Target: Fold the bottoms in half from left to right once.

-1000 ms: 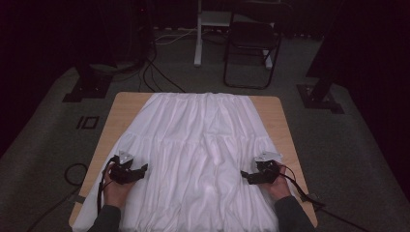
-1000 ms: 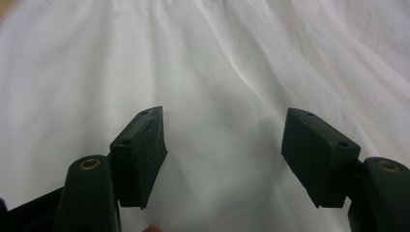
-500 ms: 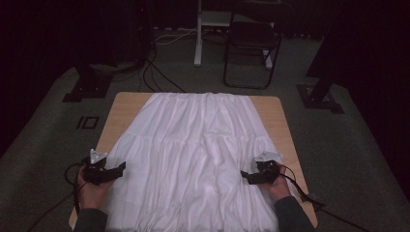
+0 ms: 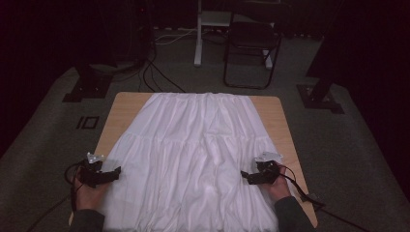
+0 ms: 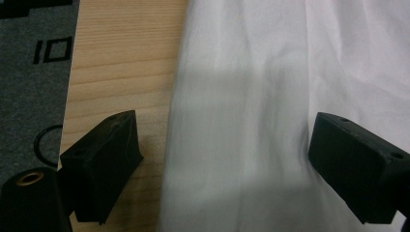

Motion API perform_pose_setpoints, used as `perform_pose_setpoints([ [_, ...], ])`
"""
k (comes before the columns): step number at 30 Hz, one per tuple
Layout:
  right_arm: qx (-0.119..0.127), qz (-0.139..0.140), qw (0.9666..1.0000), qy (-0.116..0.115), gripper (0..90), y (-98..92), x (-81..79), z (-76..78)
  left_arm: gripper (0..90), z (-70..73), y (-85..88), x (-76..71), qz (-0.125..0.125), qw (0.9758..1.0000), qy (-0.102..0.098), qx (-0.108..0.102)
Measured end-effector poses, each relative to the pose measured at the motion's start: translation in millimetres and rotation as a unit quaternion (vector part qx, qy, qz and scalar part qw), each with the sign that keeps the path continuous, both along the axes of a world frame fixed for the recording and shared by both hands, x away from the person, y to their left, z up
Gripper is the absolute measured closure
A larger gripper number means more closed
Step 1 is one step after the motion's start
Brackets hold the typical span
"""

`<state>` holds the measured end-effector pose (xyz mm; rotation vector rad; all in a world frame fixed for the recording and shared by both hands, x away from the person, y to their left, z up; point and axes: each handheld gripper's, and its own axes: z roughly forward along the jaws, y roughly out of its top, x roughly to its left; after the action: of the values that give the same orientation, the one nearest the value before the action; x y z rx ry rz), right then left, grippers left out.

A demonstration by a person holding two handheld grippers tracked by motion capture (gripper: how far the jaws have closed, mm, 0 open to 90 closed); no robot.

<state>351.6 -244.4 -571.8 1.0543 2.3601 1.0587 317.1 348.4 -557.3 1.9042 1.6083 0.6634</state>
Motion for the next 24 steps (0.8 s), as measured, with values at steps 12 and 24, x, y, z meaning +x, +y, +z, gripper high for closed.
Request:
perform_pose_setpoints([
  [12, 0.001, 0.004, 1.0000, -0.001, 21.3, 0.2, -3.5, 0.4, 52.9, 8.7, -23.1, -6.9, -0.060, 0.9981, 0.011, -0.002],
  [24, -0.023, -0.128, 0.9914, -0.019, 28.9, -71.1, -22.6, 24.2, 86.7, 16.5, -15.5, -8.1, -0.056, 0.9967, 0.007, 0.058],
])
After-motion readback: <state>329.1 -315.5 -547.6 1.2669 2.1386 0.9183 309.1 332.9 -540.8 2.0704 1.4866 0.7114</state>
